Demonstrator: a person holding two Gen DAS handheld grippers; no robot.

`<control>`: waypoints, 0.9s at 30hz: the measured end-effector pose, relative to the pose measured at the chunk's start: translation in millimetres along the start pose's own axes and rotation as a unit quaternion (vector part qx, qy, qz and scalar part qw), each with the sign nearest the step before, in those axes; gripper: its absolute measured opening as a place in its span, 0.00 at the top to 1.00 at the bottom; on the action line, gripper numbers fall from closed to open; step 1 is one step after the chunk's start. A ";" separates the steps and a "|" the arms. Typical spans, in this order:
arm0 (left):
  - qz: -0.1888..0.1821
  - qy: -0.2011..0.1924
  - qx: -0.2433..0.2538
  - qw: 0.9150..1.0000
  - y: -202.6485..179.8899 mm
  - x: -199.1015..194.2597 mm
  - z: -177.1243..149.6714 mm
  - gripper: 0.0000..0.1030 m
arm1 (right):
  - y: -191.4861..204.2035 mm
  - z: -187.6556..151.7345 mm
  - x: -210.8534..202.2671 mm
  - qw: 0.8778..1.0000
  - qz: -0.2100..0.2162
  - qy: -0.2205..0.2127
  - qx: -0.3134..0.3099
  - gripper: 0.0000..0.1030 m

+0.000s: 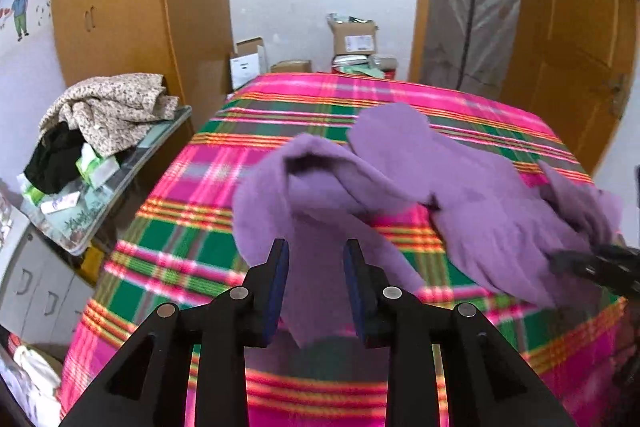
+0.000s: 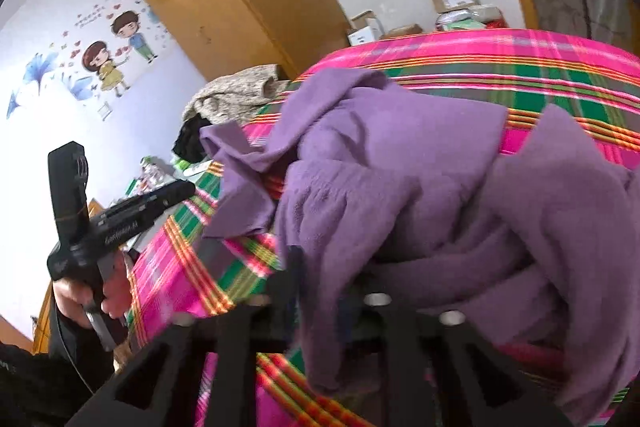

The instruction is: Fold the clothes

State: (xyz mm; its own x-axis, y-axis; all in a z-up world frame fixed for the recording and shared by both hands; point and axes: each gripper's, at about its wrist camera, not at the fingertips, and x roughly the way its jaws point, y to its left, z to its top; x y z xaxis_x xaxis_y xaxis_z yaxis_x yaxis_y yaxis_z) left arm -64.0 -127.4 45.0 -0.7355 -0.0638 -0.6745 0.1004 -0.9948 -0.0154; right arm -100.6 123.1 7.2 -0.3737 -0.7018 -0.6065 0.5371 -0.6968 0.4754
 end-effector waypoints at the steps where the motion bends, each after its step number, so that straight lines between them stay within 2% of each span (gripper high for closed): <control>1: -0.006 0.000 0.000 1.000 -2.3 -3.7 -3.5 0.72 | 8.4 -2.2 -2.3 1.000 0.007 -0.003 -0.014 0.92; 6: -0.036 -0.001 -0.001 0.999 -12.5 -19.6 -18.9 0.72 | 49.3 -18.0 -16.2 0.996 0.032 -0.001 -0.081 0.94; 15: -0.074 -0.006 -0.011 0.997 -19.4 -40.4 -33.8 0.71 | 92.6 -53.7 -39.3 0.987 0.072 0.035 -0.141 0.94; 16: -0.078 -0.008 -0.013 0.997 -19.2 -43.0 -35.3 0.69 | 94.9 -57.7 -39.4 0.986 0.074 0.041 -0.145 0.94; 18: -0.085 -0.011 -0.017 0.996 -18.6 -48.1 -38.5 0.57 | 98.5 -68.1 -35.3 0.984 0.080 0.058 -0.148 0.94; 19: -0.089 -0.011 -0.021 0.996 -18.3 -50.1 -40.4 0.56 | 98.4 -71.5 -31.3 0.984 0.079 0.067 -0.147 0.93; 20: -0.093 -0.009 -0.022 0.995 -19.4 -51.1 -42.8 0.55 | 97.9 -74.9 -27.3 0.983 0.078 0.075 -0.145 0.92; 22: -0.102 -0.004 -0.024 0.994 -21.6 -53.0 -47.5 0.55 | 90.9 -79.7 -18.2 0.985 0.073 0.091 -0.125 0.84; 24: -0.111 0.001 -0.026 0.993 -23.8 -55.0 -52.3 0.55 | 85.8 -80.4 -17.3 0.988 0.070 0.088 -0.108 0.84; 27: -0.124 0.008 -0.029 0.992 -27.1 -57.9 -59.4 0.55 | 88.1 -78.9 -29.5 0.989 0.066 0.066 -0.114 0.83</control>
State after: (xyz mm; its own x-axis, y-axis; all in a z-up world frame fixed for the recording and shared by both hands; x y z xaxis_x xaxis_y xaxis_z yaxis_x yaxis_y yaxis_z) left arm 15.7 -92.1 40.6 -0.7316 0.1847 -0.6563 -0.0446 -0.9735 -0.2242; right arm 17.5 94.1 16.7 -0.1946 -0.7485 -0.6340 0.7375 -0.5378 0.4085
